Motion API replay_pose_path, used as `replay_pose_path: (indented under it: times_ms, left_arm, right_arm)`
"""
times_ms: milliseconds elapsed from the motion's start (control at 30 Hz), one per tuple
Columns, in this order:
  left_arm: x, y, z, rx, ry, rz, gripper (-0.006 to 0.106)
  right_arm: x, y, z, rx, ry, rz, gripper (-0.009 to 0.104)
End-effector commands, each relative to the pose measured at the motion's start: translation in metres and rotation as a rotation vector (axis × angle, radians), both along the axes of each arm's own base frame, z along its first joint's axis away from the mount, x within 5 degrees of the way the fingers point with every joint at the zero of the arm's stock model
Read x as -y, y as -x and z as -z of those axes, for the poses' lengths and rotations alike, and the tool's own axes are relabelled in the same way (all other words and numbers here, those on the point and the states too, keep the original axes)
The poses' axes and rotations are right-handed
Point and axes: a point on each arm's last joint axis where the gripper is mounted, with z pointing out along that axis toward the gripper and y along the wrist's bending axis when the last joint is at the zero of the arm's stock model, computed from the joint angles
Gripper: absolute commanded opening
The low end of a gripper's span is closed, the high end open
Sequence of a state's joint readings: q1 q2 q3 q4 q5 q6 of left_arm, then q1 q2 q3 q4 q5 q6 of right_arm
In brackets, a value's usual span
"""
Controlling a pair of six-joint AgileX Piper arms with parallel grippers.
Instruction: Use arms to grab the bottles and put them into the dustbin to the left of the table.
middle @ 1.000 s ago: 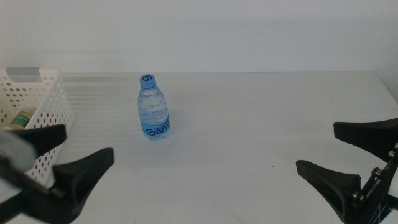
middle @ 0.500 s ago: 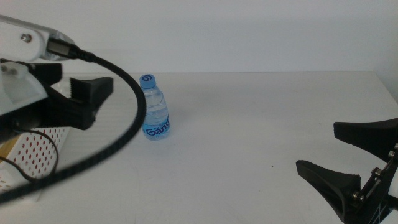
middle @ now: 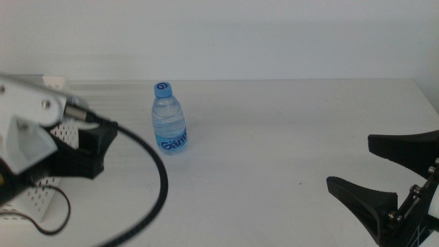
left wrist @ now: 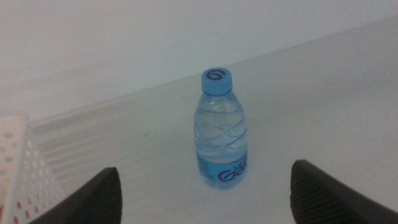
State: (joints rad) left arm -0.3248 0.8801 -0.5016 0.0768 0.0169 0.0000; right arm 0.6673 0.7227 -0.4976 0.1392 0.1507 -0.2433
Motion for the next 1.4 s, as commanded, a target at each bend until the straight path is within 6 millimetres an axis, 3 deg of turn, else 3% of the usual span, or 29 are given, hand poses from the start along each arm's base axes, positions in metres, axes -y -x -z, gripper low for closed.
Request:
replay_pose_path:
  times_ms: [0,300,433,767,1033,1367]
  left_arm:
    - [0.001,0.001,-0.011,0.166,0.099,0.009,0.087]
    - [0.000,0.012,0.030,0.236,0.178,0.032,0.087]
    - [0.005,0.003,0.042,0.165,0.191,0.037,0.087]
    - [0.019,-0.021,0.061,0.179,0.212,0.104,0.088]
    - [0.033,-0.062,0.068,0.130,0.199,0.097,0.088]
    - [0.035,-0.126,0.071,0.128,0.213,0.155,0.088]
  right_arm:
    - [0.000,-0.002,-0.017,0.100,-0.048,0.006,0.068]
    - [0.000,-0.002,-0.017,0.100,-0.048,0.006,0.068]
    - [0.000,-0.002,-0.017,0.100,-0.048,0.006,0.068]
    - [0.000,-0.002,-0.017,0.100,-0.048,0.006,0.068]
    - [0.000,-0.002,-0.017,0.100,-0.048,0.006,0.068]
    - [0.000,-0.002,-0.017,0.100,-0.048,0.006,0.068]
